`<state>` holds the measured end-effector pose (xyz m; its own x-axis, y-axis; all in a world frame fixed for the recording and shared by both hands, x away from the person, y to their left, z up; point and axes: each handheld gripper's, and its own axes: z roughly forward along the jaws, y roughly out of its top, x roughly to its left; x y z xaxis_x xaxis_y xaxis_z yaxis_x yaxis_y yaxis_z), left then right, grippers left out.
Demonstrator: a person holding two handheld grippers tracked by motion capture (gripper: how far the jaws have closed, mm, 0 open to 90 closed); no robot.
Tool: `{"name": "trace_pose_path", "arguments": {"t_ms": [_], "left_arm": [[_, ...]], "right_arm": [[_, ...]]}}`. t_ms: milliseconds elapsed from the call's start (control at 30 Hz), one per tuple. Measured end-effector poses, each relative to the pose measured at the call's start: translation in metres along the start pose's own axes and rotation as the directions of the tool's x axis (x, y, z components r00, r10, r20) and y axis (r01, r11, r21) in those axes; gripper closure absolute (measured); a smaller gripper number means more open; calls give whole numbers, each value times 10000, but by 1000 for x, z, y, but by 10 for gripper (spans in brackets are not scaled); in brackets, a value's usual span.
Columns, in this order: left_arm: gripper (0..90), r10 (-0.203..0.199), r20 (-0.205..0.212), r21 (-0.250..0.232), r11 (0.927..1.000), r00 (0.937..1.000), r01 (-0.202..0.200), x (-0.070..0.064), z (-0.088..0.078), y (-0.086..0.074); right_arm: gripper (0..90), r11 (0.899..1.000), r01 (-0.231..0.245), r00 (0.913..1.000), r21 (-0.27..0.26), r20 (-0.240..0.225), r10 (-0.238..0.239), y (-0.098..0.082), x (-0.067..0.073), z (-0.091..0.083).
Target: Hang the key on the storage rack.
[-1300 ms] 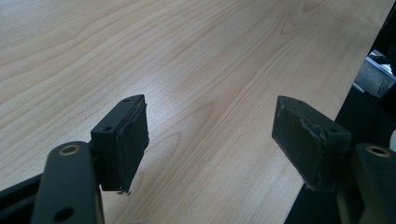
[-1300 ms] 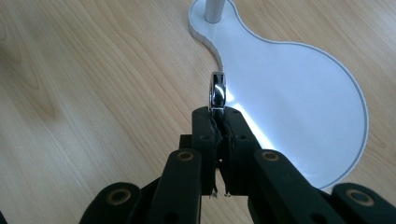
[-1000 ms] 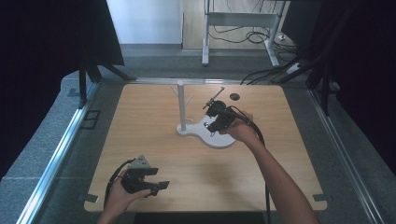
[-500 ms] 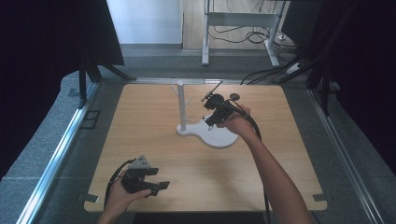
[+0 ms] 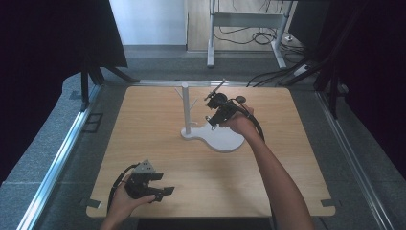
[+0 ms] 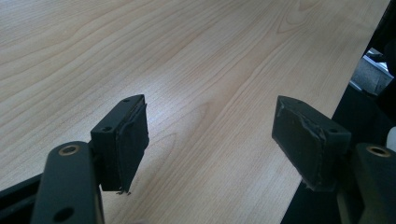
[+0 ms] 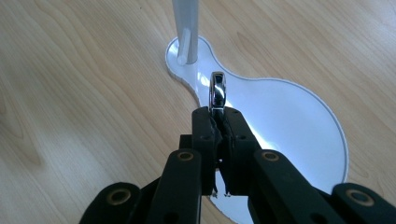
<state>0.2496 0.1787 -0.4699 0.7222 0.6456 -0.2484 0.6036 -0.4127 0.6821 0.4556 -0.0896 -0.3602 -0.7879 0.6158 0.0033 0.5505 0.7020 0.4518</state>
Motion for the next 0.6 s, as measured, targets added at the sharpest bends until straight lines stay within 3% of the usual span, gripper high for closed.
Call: {"name": "trace_pose_path", "arguments": {"t_ms": [600], "left_arm": [[274, -5, 14, -70, 10000, 10000, 5, 1, -2, 0]], "right_arm": [[849, 9997, -251, 9994, -29, 225, 251, 20, -8, -1]]}}
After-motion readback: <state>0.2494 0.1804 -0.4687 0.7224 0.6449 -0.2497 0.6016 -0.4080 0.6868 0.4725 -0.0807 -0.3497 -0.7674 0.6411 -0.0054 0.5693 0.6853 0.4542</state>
